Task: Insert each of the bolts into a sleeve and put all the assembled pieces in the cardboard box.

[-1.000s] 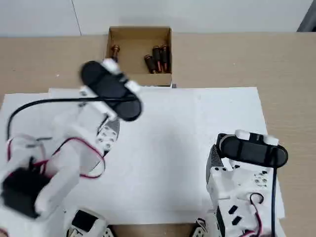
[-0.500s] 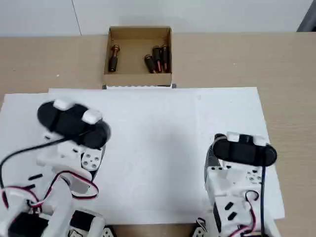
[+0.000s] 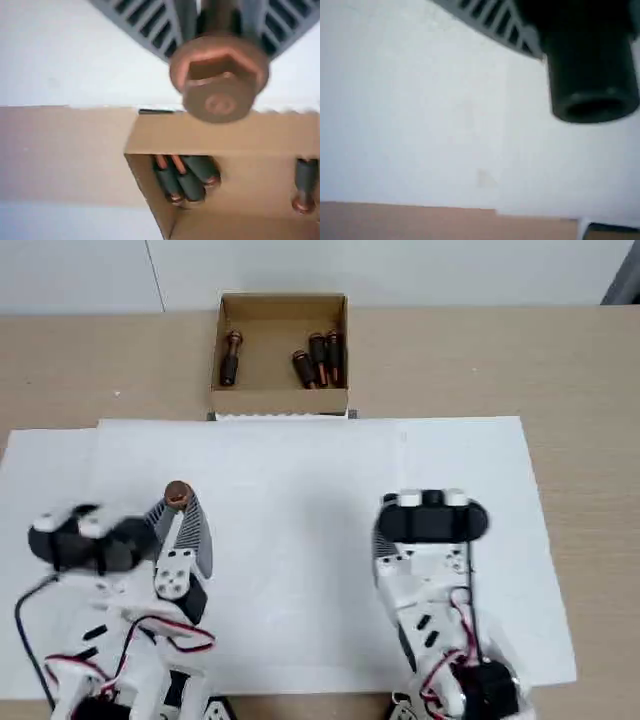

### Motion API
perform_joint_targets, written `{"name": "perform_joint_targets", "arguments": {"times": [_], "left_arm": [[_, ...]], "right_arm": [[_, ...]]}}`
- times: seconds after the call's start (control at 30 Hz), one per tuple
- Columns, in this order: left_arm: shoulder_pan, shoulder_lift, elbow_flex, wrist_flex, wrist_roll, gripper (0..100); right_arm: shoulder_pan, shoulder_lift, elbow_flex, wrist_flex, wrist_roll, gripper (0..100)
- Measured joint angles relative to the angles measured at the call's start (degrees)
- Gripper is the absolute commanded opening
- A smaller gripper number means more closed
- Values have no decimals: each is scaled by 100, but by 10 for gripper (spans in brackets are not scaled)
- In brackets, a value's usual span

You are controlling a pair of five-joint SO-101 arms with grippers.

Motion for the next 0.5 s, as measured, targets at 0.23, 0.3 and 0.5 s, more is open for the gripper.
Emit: {"name": "perform_joint_targets", "arguments": {"times": [0.23, 0.3, 0.5], "left_arm": [[0, -44, 185, -114, 1134, 6], [0, -44, 290, -255, 1442, 6], [0, -44, 800, -1081, 2163, 8]], "right_arm": [[-1407, 0, 615, -220, 360, 3], [-1767, 0, 730, -220, 598, 3], [-2374, 0, 774, -457, 1046, 3]]}}
